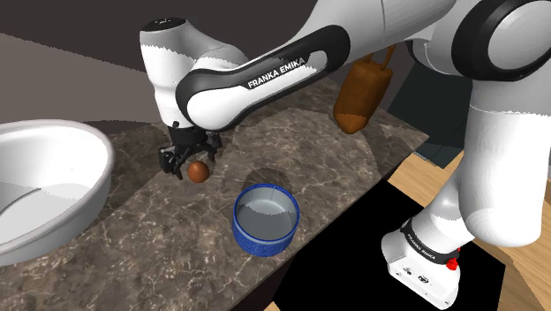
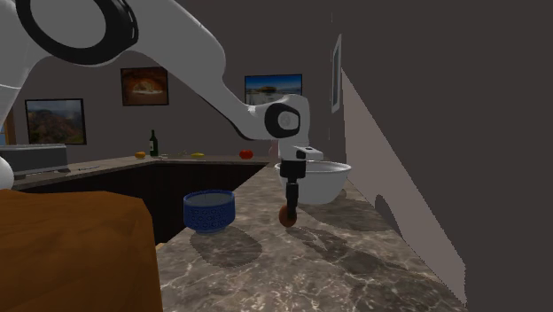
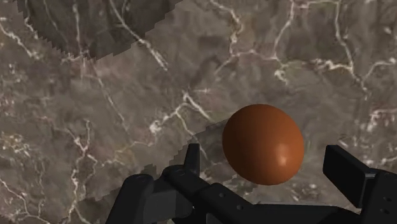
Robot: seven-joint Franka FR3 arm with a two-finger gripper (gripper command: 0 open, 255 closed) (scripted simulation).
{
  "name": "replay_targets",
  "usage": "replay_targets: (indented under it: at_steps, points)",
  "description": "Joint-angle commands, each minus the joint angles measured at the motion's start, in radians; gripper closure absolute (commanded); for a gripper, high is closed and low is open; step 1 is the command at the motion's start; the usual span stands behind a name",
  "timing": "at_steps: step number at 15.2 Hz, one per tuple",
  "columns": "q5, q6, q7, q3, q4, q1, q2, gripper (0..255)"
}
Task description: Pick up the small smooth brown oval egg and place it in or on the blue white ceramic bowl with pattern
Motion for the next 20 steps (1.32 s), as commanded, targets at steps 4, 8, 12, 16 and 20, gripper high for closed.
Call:
replay_targets:
  at_steps: [4, 8, 12, 16, 20]
  points:
    - [-0.003, 0.008, 0.001, -0.002, -0.002, 0.001, 0.006, 0]
    - [-0.003, 0.008, 0.001, -0.002, -0.002, 0.001, 0.006, 255]
    - [-0.003, 0.008, 0.001, -0.002, -0.002, 0.001, 0.006, 255]
    - [-0.003, 0.008, 0.001, -0.002, -0.002, 0.001, 0.006, 255]
    - [0.007, -0.023, -0.005, 0.004, 0.013, -0.002, -0.012, 255]
